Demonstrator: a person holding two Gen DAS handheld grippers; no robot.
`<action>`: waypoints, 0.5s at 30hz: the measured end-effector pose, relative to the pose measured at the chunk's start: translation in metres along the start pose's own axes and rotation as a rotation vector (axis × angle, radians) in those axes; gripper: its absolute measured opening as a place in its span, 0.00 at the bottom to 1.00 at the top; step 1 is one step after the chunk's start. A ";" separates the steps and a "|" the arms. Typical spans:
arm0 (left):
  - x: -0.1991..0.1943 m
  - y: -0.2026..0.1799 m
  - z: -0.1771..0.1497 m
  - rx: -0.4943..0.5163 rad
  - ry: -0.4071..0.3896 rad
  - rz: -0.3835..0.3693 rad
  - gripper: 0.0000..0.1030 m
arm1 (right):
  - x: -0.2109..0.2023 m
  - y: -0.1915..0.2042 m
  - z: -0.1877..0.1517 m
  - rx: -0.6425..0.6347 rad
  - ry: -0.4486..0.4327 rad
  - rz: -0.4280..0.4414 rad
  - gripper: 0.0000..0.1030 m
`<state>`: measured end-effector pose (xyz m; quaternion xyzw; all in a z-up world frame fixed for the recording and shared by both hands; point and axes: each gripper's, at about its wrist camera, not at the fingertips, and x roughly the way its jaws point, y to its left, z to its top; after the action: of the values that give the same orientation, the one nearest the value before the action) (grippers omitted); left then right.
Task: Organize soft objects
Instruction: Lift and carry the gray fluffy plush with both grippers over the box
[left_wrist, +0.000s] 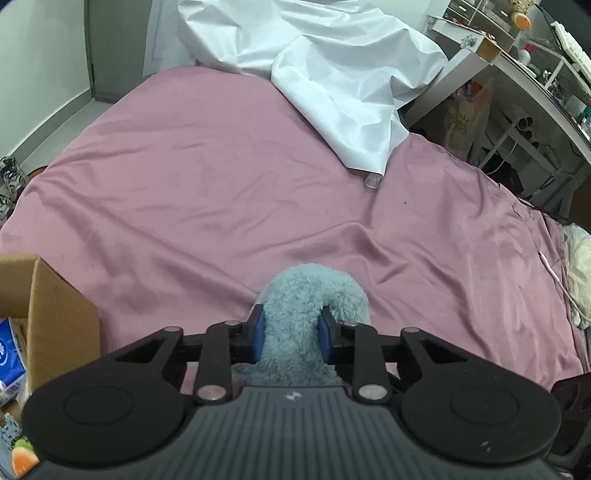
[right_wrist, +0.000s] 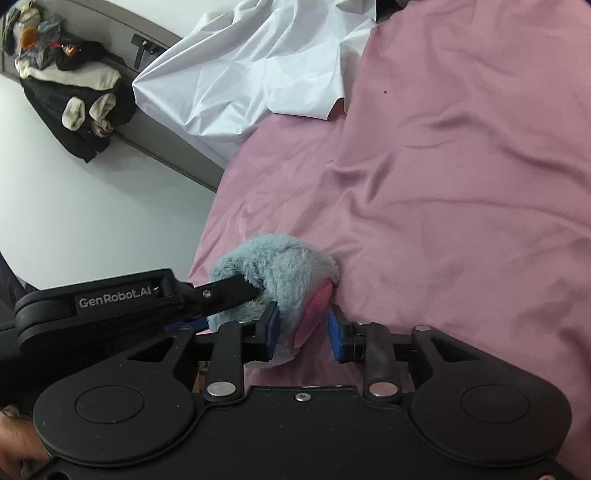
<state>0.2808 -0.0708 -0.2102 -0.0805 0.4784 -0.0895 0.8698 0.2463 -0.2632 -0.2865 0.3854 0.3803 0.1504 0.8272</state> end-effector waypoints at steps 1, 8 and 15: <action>-0.001 0.000 0.000 -0.005 0.002 -0.002 0.24 | 0.001 0.000 0.000 0.003 0.002 0.004 0.27; -0.015 0.003 0.000 -0.024 -0.005 0.002 0.23 | -0.004 0.010 -0.002 -0.024 0.006 0.017 0.16; -0.047 0.009 0.000 -0.050 -0.048 0.014 0.23 | -0.016 0.036 -0.006 -0.085 -0.002 0.044 0.16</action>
<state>0.2566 -0.0511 -0.1745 -0.1007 0.4600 -0.0694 0.8794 0.2325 -0.2451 -0.2542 0.3586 0.3640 0.1841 0.8396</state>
